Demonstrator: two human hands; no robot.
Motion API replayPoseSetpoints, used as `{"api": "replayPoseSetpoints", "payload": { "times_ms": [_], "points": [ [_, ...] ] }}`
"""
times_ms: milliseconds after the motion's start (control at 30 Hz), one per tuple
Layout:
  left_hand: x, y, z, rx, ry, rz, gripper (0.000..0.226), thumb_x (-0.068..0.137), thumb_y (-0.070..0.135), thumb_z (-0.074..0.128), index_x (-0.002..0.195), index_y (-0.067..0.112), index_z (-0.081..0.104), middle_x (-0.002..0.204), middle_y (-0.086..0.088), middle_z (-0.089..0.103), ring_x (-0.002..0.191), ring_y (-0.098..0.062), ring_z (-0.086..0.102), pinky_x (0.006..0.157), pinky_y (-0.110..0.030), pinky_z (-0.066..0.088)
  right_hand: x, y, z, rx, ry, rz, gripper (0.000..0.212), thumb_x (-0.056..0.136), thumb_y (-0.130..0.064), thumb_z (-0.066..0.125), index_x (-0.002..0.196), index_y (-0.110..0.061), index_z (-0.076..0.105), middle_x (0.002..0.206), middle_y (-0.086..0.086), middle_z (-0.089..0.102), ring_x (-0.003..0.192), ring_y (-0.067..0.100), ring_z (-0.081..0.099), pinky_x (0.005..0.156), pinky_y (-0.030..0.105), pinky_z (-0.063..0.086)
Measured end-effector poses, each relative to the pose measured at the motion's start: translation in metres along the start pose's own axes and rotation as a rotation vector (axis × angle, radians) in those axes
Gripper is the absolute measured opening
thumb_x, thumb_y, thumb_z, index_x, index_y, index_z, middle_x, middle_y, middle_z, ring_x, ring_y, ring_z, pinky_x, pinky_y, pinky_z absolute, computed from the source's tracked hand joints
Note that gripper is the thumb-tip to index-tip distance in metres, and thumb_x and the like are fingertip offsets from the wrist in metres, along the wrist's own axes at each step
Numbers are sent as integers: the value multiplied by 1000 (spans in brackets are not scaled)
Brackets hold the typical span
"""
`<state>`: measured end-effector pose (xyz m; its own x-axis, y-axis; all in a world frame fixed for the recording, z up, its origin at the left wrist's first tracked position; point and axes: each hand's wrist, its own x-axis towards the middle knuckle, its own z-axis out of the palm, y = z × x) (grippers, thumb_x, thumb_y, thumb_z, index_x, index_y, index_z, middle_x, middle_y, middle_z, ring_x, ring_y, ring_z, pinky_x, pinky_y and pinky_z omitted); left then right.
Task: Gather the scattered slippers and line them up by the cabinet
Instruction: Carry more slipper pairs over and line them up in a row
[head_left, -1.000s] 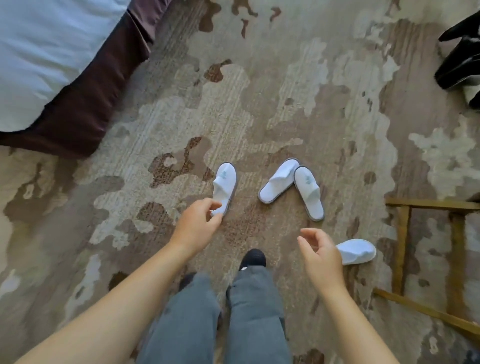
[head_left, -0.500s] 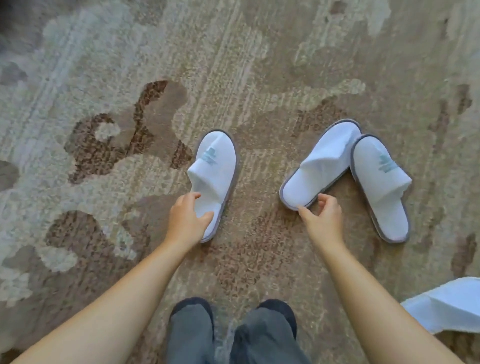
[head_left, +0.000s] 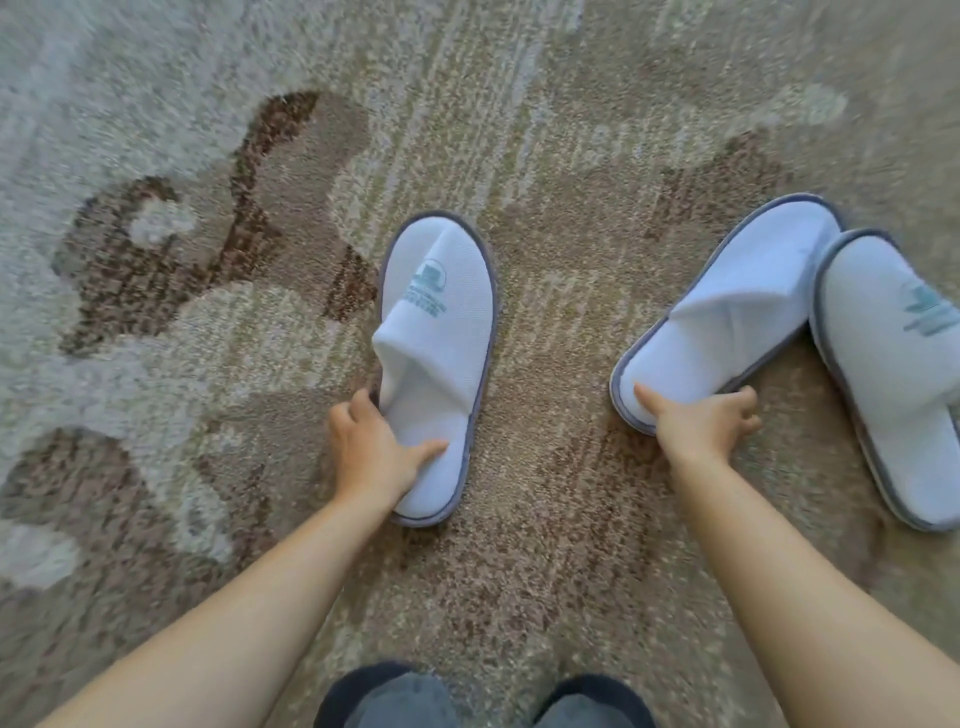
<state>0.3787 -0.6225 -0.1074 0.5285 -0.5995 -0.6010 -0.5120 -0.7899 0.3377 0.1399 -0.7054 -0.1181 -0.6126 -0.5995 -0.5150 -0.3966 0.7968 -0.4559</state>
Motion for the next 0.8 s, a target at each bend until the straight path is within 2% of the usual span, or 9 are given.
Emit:
{"api": "replayPoseSetpoints", "payload": {
  "times_ms": [67, 167, 233, 300, 367, 433, 533, 667, 800],
  "points": [
    [0, 2, 2, -11, -10, -2, 74, 61, 30, 80, 114, -1, 38, 123, -23, 45, 113, -39, 45, 83, -41, 40, 2, 1, 0, 56, -9, -6, 97, 62, -21, 81, 132, 4, 20, 139, 24, 31, 125, 35, 37, 103, 41, 35],
    [-1, 5, 1, -64, -27, 22, 51, 68, 28, 76, 94, 8, 37, 110, -20, 55, 93, -32, 52, 64, -34, 34, 2, 2, -3, 164, -13, -6, 77, 66, -18, 78, 123, 4, 32, 130, 22, 44, 117, 33, 47, 91, 34, 39],
    [-1, 9, -5, -166, -48, 43, 42, 72, 23, 73, 91, 11, 38, 106, -16, 57, 86, -25, 49, 64, -35, 36, -1, 0, -8, 235, -29, -16, 59, 73, -18, 71, 118, 2, 38, 125, 21, 49, 110, 30, 51, 84, 31, 38],
    [-6, 19, -17, -259, -88, 68, 35, 75, 19, 69, 97, 8, 44, 107, -15, 58, 92, -27, 54, 74, -39, 44, -7, -5, -18, 281, -56, -46, 46, 79, -15, 64, 115, 2, 40, 121, 20, 51, 102, 26, 51, 80, 30, 38],
    [-22, 36, -39, -350, -100, 72, 37, 77, 16, 67, 106, 4, 47, 109, -13, 58, 96, -27, 55, 82, -41, 46, -24, -15, -37, 307, -100, -82, 39, 82, -12, 58, 114, 2, 42, 117, 19, 53, 93, 21, 49, 76, 29, 37],
    [-48, 59, -69, -402, -83, 75, 37, 78, 15, 66, 109, 3, 48, 106, -10, 56, 93, -25, 54, 80, -39, 45, -51, -29, -67, 323, -146, -113, 34, 83, -11, 56, 112, 2, 45, 110, 16, 55, 88, 20, 50, 68, 25, 38],
    [-103, 101, -129, -417, -93, 91, 29, 79, 16, 65, 103, 8, 49, 100, -8, 56, 88, -25, 54, 73, -37, 43, -105, -60, -138, 383, -192, -140, 22, 84, -11, 53, 100, -6, 40, 90, 1, 49, 77, 14, 48, 60, 23, 38],
    [-197, 177, -224, -416, -149, 169, 29, 80, 14, 62, 105, 6, 49, 100, -9, 56, 83, -23, 56, 63, -32, 44, -178, -118, -265, 484, -211, -178, 19, 85, -9, 52, 96, -10, 36, 80, -8, 44, 70, 2, 45, 44, 1, 37],
    [-294, 265, -310, -397, -230, 301, 25, 81, 10, 60, 102, 4, 49, 101, -13, 57, 90, -29, 56, 72, -40, 47, -235, -174, -397, 531, -205, -197, 18, 86, -11, 53, 95, -11, 37, 78, -9, 45, 69, 2, 46, 53, 15, 40]
  ]
}}
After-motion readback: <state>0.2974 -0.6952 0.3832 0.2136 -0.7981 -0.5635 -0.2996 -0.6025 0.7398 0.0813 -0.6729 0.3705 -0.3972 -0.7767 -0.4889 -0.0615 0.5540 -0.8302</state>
